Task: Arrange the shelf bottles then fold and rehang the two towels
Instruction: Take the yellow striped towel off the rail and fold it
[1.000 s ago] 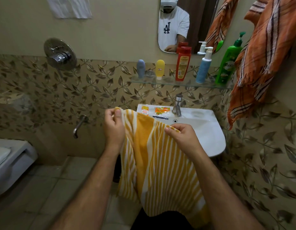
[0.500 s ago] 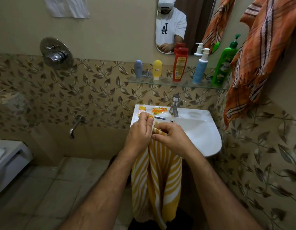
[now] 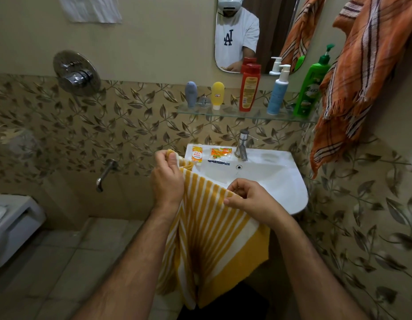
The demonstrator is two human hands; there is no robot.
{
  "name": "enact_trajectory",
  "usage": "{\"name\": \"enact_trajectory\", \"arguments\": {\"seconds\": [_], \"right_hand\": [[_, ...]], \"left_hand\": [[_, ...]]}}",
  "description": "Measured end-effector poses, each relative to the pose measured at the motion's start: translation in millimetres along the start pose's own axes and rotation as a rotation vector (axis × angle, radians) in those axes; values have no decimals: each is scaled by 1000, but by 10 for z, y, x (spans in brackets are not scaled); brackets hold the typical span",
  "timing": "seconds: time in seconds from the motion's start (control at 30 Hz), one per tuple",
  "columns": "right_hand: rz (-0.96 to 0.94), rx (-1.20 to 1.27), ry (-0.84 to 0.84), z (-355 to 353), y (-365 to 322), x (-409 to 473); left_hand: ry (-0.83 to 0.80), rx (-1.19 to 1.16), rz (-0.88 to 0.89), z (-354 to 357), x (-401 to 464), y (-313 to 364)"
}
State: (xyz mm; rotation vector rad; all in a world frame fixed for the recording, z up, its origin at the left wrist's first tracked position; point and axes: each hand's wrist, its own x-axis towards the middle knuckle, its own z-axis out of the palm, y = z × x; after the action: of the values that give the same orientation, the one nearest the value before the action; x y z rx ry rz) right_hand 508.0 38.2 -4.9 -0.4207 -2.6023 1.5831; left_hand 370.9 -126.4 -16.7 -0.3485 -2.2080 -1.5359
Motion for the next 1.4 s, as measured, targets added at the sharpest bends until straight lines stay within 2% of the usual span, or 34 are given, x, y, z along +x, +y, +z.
{"name": "enact_trajectory", "arguments": {"seconds": [0.2,0.33,0.5,0.7,0.93,1.1,1.33,1.4], "right_hand": [[50,-257,88,-151,43,14],[64,-238,99,-241,69,-14],[69,-22,150,-372,176,-75],[85,514,201,-323,119,-107],[-3,743,238,-215,-246,-66],[-125,795,169,-223,-462,-146],[-113,757,-74,-118,-576,-135],[-144,656,-44,-92,-558,-134]], "left_hand": [[54,31,-16,-107,138,12],[83,14,-26,-172,211,-28],[114,3,-76,-254,275,-77],[106,-23,-107,-253,281,-105],[108,-65,-57,-181,242,-134],[57,-138,-28,-236,219,-64],[-233,-375,-133,-50,6,226],[-297,-445,-172,-10,-81,296]]}}
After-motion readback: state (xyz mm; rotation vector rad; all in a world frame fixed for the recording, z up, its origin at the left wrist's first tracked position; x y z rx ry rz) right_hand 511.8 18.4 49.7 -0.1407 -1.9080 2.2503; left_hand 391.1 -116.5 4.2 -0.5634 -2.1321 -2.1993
